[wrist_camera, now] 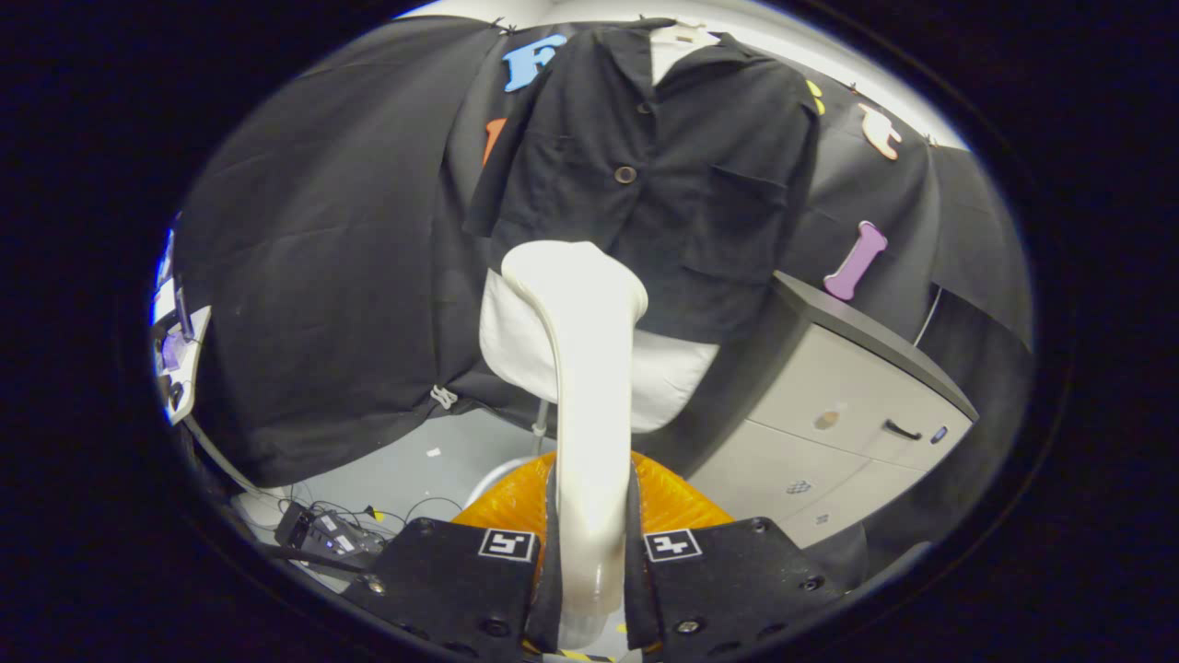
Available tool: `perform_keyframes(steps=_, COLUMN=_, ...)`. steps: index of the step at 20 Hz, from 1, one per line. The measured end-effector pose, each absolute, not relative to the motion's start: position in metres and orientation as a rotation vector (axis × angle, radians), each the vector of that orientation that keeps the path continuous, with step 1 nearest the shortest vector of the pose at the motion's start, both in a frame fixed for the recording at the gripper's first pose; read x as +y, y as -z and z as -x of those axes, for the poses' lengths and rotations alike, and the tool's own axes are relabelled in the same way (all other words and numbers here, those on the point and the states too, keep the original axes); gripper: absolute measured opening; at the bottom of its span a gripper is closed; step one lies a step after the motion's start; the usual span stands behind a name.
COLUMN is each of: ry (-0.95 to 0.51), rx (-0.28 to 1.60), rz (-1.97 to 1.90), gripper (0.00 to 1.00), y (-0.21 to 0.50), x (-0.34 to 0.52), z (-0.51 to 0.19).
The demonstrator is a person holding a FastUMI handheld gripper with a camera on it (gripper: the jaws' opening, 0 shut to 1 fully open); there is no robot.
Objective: Iron the clothes twice with a garment steamer, once on the left side and once on the right side.
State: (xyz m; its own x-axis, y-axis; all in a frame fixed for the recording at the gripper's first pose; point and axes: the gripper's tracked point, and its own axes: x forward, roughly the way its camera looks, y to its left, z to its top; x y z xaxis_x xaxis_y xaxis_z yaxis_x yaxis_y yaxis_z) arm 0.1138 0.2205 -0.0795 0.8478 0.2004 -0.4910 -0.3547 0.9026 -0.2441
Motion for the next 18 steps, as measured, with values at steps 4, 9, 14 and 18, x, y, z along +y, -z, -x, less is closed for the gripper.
perform_keyframes(steps=4, ry=-0.255, rx=0.497, rz=0.302, gripper=0.3, y=0.071, x=0.129, z=-0.08)
perform_keyframes(steps=9, ry=-0.18, rx=0.551, rz=0.207, gripper=0.3, y=0.076, x=0.018, z=-0.025)
perform_keyframes(steps=14, ry=-0.141, rx=0.604, rz=0.15, gripper=0.3, y=0.089, x=-0.053, z=0.017)
perform_keyframes(steps=18, ry=-0.135, rx=0.613, rz=0.137, gripper=0.3, y=0.094, x=-0.085, z=0.039)
